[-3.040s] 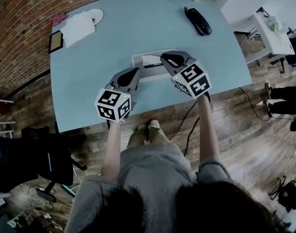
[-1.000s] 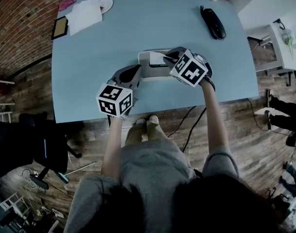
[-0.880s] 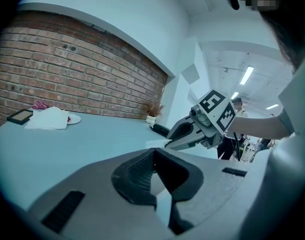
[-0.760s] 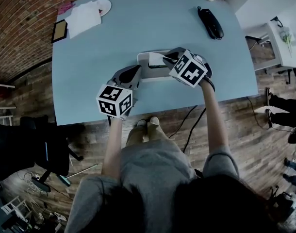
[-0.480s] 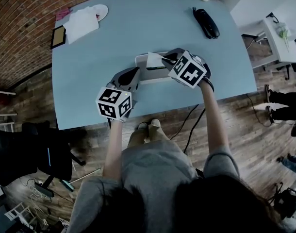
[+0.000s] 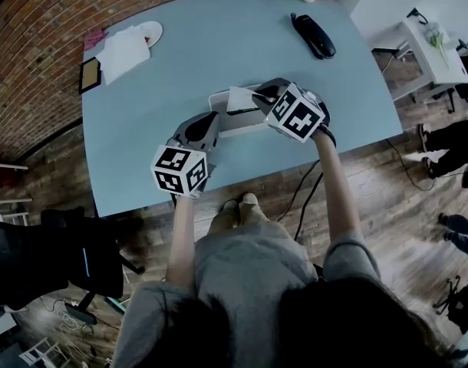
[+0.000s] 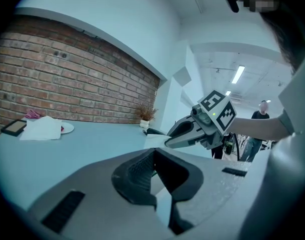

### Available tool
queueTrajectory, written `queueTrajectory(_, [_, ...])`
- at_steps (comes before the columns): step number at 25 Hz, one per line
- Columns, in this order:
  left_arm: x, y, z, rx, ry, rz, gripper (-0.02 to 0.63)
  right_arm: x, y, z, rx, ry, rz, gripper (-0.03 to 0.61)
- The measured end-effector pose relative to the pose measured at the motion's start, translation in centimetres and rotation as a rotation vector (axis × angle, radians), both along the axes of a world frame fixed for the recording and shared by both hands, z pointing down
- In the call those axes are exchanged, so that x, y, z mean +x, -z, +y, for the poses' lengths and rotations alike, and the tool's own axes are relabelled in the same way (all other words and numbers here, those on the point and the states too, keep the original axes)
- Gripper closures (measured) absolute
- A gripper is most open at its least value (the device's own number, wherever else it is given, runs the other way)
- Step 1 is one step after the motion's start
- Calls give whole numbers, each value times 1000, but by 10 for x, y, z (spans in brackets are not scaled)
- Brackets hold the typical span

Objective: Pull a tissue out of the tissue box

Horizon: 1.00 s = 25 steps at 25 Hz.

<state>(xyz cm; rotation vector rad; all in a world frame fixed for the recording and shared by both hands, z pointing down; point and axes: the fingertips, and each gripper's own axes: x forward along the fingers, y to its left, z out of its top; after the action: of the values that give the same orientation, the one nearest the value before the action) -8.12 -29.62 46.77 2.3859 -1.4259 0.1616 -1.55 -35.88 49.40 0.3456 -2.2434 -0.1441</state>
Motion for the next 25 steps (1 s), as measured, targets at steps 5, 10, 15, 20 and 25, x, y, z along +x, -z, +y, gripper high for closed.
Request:
queueTrajectory(5, [3, 6, 3, 14, -18, -8, 611, 4, 10, 2, 21, -25, -22, 577])
queueTrajectory(10, [5, 11, 5, 29, -36, -15, 611, 9, 20, 2, 36, -66, -63, 577])
queueTrajectory(15, [8, 18, 7, 50, -53, -20, 611, 13, 31, 6, 51, -97, -109, 577])
queueTrajectory(20, [13, 27, 10, 75, -66, -29, 611, 18, 42, 11, 59, -126, -160, 577])
queueTrajectory(25, [14, 33, 14, 90, -77, -33, 611, 23, 49, 18, 65, -153, -204, 577])
